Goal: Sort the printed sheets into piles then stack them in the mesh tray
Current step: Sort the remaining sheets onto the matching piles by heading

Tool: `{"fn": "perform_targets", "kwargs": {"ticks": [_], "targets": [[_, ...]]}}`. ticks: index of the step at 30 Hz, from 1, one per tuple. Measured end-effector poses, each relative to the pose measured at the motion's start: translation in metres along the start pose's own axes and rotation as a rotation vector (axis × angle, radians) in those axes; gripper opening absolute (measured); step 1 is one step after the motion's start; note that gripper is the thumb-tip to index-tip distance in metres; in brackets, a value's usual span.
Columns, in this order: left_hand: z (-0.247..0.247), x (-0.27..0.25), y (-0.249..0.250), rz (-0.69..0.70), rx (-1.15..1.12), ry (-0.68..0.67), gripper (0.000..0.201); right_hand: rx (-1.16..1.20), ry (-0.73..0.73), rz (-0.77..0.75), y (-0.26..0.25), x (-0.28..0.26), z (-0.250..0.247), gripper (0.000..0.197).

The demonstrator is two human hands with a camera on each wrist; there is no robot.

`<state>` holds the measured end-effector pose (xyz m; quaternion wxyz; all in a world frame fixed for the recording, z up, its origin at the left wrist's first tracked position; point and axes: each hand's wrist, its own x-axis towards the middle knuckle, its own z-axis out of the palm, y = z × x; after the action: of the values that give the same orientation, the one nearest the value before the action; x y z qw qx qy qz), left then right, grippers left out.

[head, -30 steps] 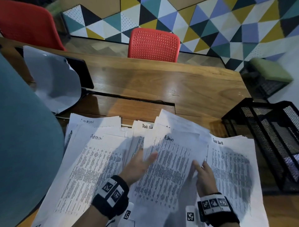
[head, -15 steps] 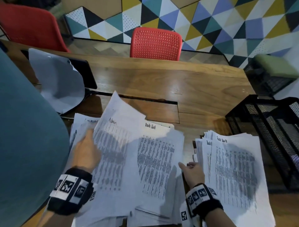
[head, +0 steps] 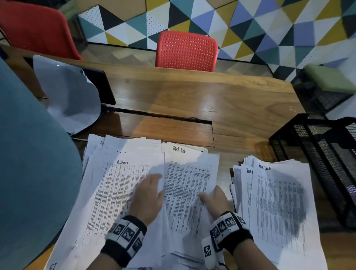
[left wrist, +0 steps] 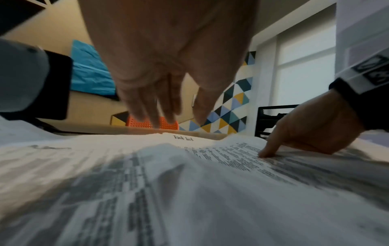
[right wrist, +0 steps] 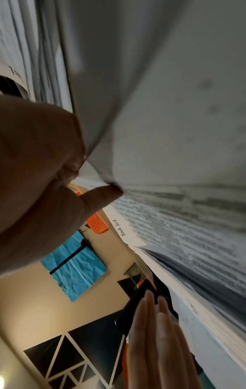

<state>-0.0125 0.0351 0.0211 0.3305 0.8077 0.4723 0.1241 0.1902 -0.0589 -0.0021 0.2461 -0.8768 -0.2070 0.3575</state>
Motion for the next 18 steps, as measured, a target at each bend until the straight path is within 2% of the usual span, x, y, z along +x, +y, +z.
{"fn": "perform_targets", "kwargs": {"ticks": [2, 4, 5, 7, 9, 12, 14, 16, 18], "targets": [[0.01, 0.0, 0.005, 0.068, -0.195, -0.268, 0.036, -0.054, 0.114, 0.021, 0.015, 0.006, -0.008, 0.026], [0.019, -0.005, 0.012, -0.011, -0.471, -0.557, 0.035, -0.101, 0.206, 0.076, 0.029, 0.01, -0.02, 0.023], [0.024, -0.007, 0.014, -0.048, -0.509, -0.629, 0.037, -0.133, 0.23, 0.082, 0.037, 0.011, -0.025, 0.021], [0.038, -0.009, 0.014, -0.068, -0.404, -0.586, 0.04, -0.118, 0.281, 0.061, 0.046, 0.012, -0.034, 0.027], [0.048, -0.007, 0.011, -0.084, -0.28, -0.405, 0.038, -0.003, 0.368, 0.031, 0.052, 0.011, -0.038, 0.034], [0.052, -0.001, 0.012, -0.141, -0.213, -0.216, 0.038, 0.104, 0.43, -0.043, 0.056, 0.011, -0.036, 0.027], [0.052, 0.004, 0.013, -0.196, -0.176, -0.184, 0.047, 0.146, 0.342, -0.141, 0.061, 0.013, -0.037, 0.03], [0.05, 0.01, 0.012, -0.246, -0.144, -0.155, 0.057, 0.169, 0.178, -0.239, 0.062, 0.011, -0.041, 0.034], [0.048, 0.016, 0.011, -0.277, -0.133, -0.124, 0.062, 0.184, 0.093, -0.274, 0.065, 0.009, -0.045, 0.039]]}}
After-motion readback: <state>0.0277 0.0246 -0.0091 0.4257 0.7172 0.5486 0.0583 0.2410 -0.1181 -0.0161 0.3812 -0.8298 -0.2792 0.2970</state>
